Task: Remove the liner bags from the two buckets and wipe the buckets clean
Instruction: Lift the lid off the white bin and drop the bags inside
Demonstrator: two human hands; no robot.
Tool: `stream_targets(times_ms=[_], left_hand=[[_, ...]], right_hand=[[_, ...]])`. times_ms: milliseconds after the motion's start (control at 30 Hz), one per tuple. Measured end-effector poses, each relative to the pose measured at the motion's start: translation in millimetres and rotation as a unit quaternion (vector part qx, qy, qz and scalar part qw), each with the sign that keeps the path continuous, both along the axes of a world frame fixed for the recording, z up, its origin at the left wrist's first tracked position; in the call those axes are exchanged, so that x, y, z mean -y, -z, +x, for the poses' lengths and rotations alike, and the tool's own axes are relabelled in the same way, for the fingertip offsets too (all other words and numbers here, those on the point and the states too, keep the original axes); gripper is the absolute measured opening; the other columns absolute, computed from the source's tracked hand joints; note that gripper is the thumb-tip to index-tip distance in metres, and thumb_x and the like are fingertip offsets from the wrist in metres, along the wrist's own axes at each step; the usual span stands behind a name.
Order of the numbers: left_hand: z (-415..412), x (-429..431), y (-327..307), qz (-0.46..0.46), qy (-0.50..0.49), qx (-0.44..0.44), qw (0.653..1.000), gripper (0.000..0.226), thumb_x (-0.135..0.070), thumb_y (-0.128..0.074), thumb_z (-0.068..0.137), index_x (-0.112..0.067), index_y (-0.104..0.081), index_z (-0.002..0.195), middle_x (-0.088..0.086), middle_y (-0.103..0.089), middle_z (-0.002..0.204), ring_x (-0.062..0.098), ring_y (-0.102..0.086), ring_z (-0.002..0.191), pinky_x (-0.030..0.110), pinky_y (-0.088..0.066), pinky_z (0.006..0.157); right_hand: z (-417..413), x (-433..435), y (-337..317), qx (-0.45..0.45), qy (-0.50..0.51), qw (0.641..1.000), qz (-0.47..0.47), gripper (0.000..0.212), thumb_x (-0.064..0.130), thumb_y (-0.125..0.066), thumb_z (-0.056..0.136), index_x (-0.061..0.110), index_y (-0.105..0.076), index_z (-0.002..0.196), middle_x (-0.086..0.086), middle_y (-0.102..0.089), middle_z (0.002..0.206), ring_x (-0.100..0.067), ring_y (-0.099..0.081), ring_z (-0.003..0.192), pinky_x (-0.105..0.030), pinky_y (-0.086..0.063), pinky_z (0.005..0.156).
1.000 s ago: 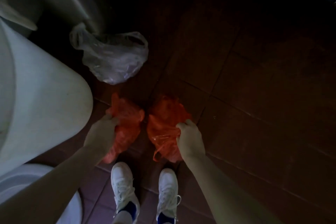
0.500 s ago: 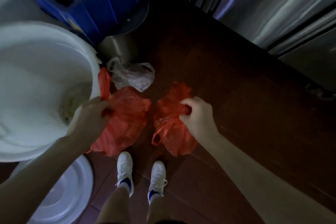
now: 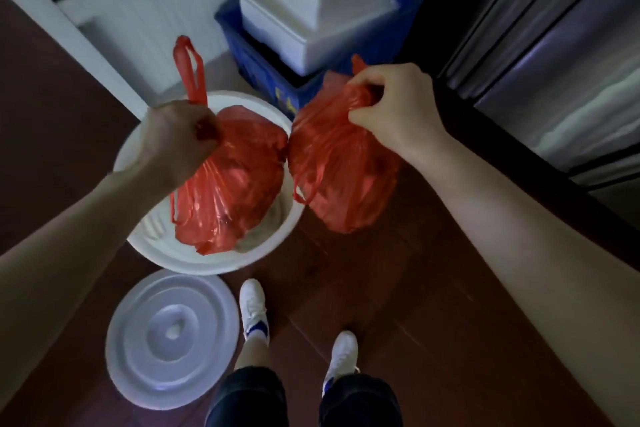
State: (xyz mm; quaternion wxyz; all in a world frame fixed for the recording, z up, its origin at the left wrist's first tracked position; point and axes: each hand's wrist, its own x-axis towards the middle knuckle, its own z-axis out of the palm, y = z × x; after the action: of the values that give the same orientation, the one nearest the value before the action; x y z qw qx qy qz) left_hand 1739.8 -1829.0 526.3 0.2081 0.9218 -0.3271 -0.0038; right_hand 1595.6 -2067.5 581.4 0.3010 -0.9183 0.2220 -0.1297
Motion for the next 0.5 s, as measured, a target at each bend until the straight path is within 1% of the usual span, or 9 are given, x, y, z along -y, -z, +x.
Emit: stream_targets(times_ms=[67, 133, 233, 267, 367, 433, 500], left_hand=[[30.5, -22.5, 8.0, 0.012, -0.024, -0.016, 1.0, 0.019, -0.006, -0.075, 0.071, -0.013, -0.074, 0.088, 0.012, -0.07, 0.093, 0.032, -0.064, 0.088, 0.041, -0.05, 0.085], [56.3, -43.6, 21.6, 0.016, -0.036, -0.035, 0.999, 0.018, -0.006, -0.075, 0.069, -0.014, -0.074, 0.085, 0.01, -0.07, 0.09, 0.032, -0.064, 0.086, 0.039, -0.051, 0.082], [91.2, -69.8, 51.1, 0.03, -0.052, -0.066, 0.996, 0.017, -0.003, -0.073, 0.068, -0.009, -0.075, 0.084, 0.012, -0.069, 0.089, 0.032, -0.063, 0.086, 0.035, -0.044, 0.079], [100.9, -77.1, 62.2, 0.037, -0.06, -0.078, 0.994, 0.017, -0.002, -0.073, 0.069, -0.007, -0.075, 0.085, 0.014, -0.069, 0.09, 0.032, -0.063, 0.087, 0.034, -0.042, 0.079], [125.6, -97.5, 100.0, 0.047, -0.082, -0.121, 0.988, 0.016, 0.002, -0.07, 0.072, -0.001, -0.075, 0.087, 0.019, -0.067, 0.092, 0.035, -0.062, 0.089, 0.03, -0.037, 0.077], [137.3, -107.6, 129.1, 0.038, -0.097, -0.151, 0.983, 0.015, 0.005, -0.069, 0.074, 0.001, -0.075, 0.087, 0.023, -0.066, 0.093, 0.036, -0.061, 0.088, 0.028, -0.035, 0.074], [145.9, -114.4, 160.5, 0.022, -0.109, -0.181, 0.977, 0.018, 0.007, -0.067, 0.075, 0.002, -0.076, 0.09, 0.025, -0.066, 0.096, 0.038, -0.062, 0.091, 0.028, -0.037, 0.077]], right_hand=[[33.3, -16.6, 5.6, -0.004, -0.01, 1.0, 0.004, 0.026, 0.012, -0.076, 0.067, 0.014, -0.077, 0.093, -0.003, -0.075, 0.087, 0.0, -0.058, 0.076, -0.009, -0.035, 0.07], [67.0, -34.3, 17.8, -0.017, -0.023, 0.999, 0.014, 0.026, 0.01, -0.077, 0.067, 0.013, -0.077, 0.092, -0.001, -0.074, 0.085, 0.003, -0.053, 0.073, -0.006, -0.033, 0.068], [116.7, -59.6, 48.1, -0.056, -0.031, 0.997, 0.04, 0.025, 0.007, -0.076, 0.068, 0.014, -0.076, 0.092, 0.0, -0.073, 0.085, 0.0, -0.054, 0.074, 0.003, -0.03, 0.066], [131.5, -68.2, 61.3, -0.074, -0.034, 0.995, 0.049, 0.026, 0.006, -0.076, 0.068, 0.014, -0.076, 0.093, -0.001, -0.073, 0.087, -0.002, -0.055, 0.075, 0.003, -0.03, 0.067], [168.9, -95.5, 109.8, -0.129, -0.047, 0.988, 0.067, 0.028, 0.009, -0.075, 0.071, 0.015, -0.075, 0.098, -0.001, -0.074, 0.095, -0.01, -0.063, 0.087, -0.005, -0.035, 0.076], [188.1, -111.0, 145.7, -0.159, -0.041, 0.984, 0.07, 0.026, 0.011, -0.074, 0.073, 0.017, -0.074, 0.097, 0.0, -0.073, 0.095, -0.015, -0.065, 0.092, -0.014, -0.042, 0.083], [204.5, -123.4, 183.4, -0.177, -0.03, 0.981, 0.076, 0.023, 0.008, -0.073, 0.073, 0.016, -0.074, 0.095, 0.0, -0.073, 0.094, -0.016, -0.065, 0.091, -0.016, -0.042, 0.08]])
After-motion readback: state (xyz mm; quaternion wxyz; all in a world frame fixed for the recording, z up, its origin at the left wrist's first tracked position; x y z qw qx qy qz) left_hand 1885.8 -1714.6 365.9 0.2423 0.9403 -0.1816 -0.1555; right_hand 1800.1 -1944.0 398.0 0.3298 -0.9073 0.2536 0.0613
